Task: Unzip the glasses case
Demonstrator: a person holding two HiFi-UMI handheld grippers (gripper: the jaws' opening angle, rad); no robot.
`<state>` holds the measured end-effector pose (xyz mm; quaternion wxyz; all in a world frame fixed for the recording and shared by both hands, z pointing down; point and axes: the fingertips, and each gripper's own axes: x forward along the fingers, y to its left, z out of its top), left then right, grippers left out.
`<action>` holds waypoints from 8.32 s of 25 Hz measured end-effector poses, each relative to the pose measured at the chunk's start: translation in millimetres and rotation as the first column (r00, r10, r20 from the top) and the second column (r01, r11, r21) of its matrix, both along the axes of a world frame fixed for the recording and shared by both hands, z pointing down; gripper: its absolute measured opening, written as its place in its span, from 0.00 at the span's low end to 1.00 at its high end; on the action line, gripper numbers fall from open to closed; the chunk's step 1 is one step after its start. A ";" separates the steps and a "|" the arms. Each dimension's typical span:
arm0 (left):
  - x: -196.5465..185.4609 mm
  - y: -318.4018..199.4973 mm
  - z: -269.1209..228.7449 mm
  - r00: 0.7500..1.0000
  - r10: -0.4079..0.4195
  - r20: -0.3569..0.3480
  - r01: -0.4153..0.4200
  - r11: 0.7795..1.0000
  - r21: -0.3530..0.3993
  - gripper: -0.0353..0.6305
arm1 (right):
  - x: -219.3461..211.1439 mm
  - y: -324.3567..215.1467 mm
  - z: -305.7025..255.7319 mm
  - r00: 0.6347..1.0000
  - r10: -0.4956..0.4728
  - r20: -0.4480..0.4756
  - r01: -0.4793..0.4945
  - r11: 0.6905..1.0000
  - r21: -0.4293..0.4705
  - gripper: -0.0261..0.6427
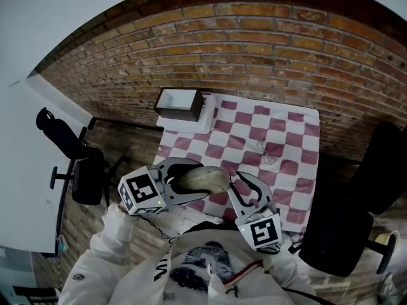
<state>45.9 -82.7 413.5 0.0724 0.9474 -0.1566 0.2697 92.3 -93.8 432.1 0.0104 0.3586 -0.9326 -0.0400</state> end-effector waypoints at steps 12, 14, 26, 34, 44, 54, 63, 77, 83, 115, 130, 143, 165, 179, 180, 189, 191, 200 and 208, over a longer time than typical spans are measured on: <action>1.5 4.9 5.4 0.999 0.017 -0.031 -0.018 1.000 -0.020 0.49 | -0.2 4.9 2.9 0.999 0.023 -0.022 -0.024 1.000 -0.012 0.16; 1.6 4.8 5.6 0.999 0.029 -0.037 -0.029 0.999 -0.019 0.49 | -0.4 5.1 3.2 0.999 0.031 -0.036 -0.032 0.999 -0.012 0.16; -13.6 -3.2 -2.7 0.988 0.126 -0.090 -0.126 0.992 0.000 0.49 | -15.9 -2.0 -7.2 0.985 0.124 -0.122 -0.121 0.992 0.032 0.12; -38.8 -17.4 -1.5 0.979 0.144 -0.141 -0.147 0.989 -0.012 0.49 | -40.5 -13.2 -9.9 0.962 0.174 -0.210 -0.167 0.985 0.051 0.07; -71.8 -15.8 7.7 0.964 0.188 -0.190 -0.192 0.981 -0.005 0.49 | -69.6 -10.9 -8.5 0.904 0.282 -0.320 -0.256 0.959 0.121 0.06; -98.6 -10.0 32.5 0.978 0.175 -0.109 -0.173 0.985 0.027 0.49 | -89.7 -11.4 5.2 0.806 0.391 -0.444 -0.334 0.920 0.204 0.06; -109.6 -7.2 42.7 0.991 0.130 -0.022 -0.128 0.990 0.058 0.48 | -100.7 -13.9 11.9 0.706 0.426 -0.565 -0.322 0.905 0.280 0.06; -110.3 -15.2 59.8 0.987 0.140 0.075 -0.147 0.984 0.097 0.48 | -101.9 -23.0 17.1 0.606 0.446 -0.659 -0.277 0.894 0.351 0.06; -107.8 -18.7 69.4 0.980 0.147 0.136 -0.163 0.980 0.113 0.48 | -100.5 -26.6 17.1 0.585 0.456 -0.671 -0.261 0.889 0.376 0.06; -99.1 -16.2 107.1 0.905 0.139 0.402 -0.189 0.978 0.088 0.48 | -106.6 -20.4 31.7 0.314 0.503 -0.805 -0.004 0.849 0.529 0.06; -96.9 -23.0 127.0 0.857 0.128 0.499 -0.178 0.983 0.054 0.48 | -113.6 -22.5 46.2 0.219 0.514 -0.829 0.057 0.842 0.537 0.06; -103.1 -27.3 123.9 0.892 0.083 0.444 -0.134 0.987 0.087 0.48 | -113.5 -22.6 46.2 0.410 0.460 -0.787 -0.036 0.871 0.490 0.06; -127.2 -47.3 112.3 0.970 -0.057 0.235 0.049 0.998 0.039 0.48 | -98.0 -20.0 29.5 0.661 0.365 -0.656 -0.245 0.931 0.271 0.07; -122.0 -48.7 97.5 0.985 -0.156 0.074 0.152 0.987 0.056 0.48 | -77.3 -23.4 16.6 0.852 0.356 -0.385 -0.380 0.925 0.013 0.07; -121.1 -49.1 94.8 0.984 -0.167 0.060 0.163 0.985 0.062 0.48 | -75.2 -23.8 15.0 0.866 0.357 -0.350 -0.385 0.923 -0.012 0.07; -115.8 -55.1 61.3 0.946 -0.281 -0.162 0.291 0.956 0.040 0.48 | -40.4 -27.9 3.5 0.892 0.446 -0.079 -0.452 0.873 -0.180 0.07; -116.8 -58.0 52.3 0.928 -0.307 -0.212 0.324 0.945 0.050 0.48 | -34.3 -27.4 2.8 0.887 0.460 -0.047 -0.459 0.865 -0.204 0.07; -124.1 -62.9 16.2 0.815 -0.391 -0.427 0.460 0.885 0.068 0.48 | -23.4 -25.0 -3.5 0.870 0.493 0.024 -0.478 0.853 -0.211 0.07; -144.9 -61.3 18.7 0.745 -0.461 -0.483 0.562 0.823 0.081 0.48 | -22.2 -20.3 -0.2 0.871 0.489 0.046 -0.468 0.855 -0.225 0.06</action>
